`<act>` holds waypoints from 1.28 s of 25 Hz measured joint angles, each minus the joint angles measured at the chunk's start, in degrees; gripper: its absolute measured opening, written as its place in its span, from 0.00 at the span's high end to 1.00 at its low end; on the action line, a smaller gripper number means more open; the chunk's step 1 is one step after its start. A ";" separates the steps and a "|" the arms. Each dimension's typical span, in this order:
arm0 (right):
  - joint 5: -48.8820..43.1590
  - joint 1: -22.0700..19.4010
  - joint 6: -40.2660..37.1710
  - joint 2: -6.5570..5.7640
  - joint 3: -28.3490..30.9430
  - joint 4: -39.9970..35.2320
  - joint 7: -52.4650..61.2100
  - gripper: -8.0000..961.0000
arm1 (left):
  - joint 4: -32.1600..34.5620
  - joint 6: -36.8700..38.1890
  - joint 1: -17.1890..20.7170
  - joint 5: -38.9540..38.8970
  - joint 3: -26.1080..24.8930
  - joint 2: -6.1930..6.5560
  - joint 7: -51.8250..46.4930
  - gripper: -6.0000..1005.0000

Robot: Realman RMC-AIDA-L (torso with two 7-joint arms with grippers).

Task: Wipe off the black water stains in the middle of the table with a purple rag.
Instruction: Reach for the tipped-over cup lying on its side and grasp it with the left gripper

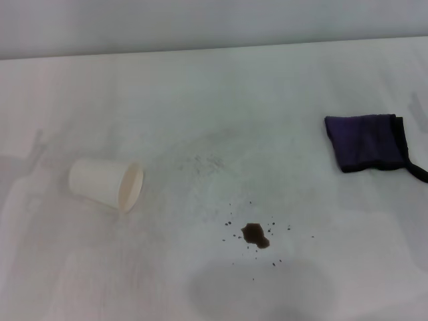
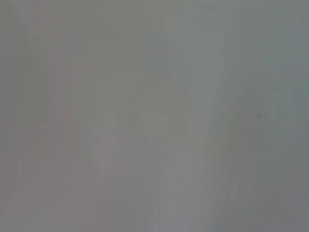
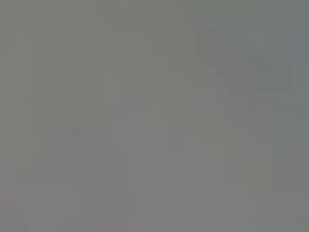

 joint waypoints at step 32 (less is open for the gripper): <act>-0.47 -0.44 -0.56 -0.13 -0.08 -0.24 -0.05 0.11 | 17.72 10.32 0.76 29.01 -0.14 7.15 -33.40 0.13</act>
